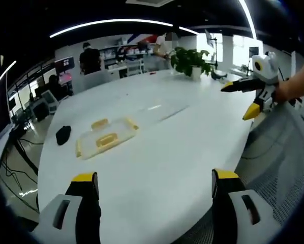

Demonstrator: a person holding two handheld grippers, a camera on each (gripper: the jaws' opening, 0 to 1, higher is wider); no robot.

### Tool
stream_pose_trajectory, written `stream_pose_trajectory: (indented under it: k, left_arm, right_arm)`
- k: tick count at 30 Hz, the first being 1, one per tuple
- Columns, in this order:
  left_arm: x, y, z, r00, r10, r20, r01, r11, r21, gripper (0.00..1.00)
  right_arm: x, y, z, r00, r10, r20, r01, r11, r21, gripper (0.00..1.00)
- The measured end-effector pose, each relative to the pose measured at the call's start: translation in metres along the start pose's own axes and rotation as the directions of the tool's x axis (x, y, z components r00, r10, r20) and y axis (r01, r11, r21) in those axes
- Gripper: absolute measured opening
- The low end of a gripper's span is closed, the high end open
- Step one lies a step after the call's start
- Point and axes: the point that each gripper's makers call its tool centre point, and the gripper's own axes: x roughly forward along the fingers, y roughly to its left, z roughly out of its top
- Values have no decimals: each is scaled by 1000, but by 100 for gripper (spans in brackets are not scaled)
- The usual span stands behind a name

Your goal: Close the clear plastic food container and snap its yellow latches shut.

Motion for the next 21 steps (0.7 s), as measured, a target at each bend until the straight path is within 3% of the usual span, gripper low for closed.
stream_pose_trajectory:
  k: [10,21]
  left_arm:
    - [0,-1,3,1000,-6,-10,6,1000,23,89]
    - [3,6,16,1000,-13,19,13,1000,11,89]
  right_arm:
    - [3,4,-1,1000,20,-22,-21,999,-38,86]
    - [6,5,-1,999,38,-36,-40,998,-52,85]
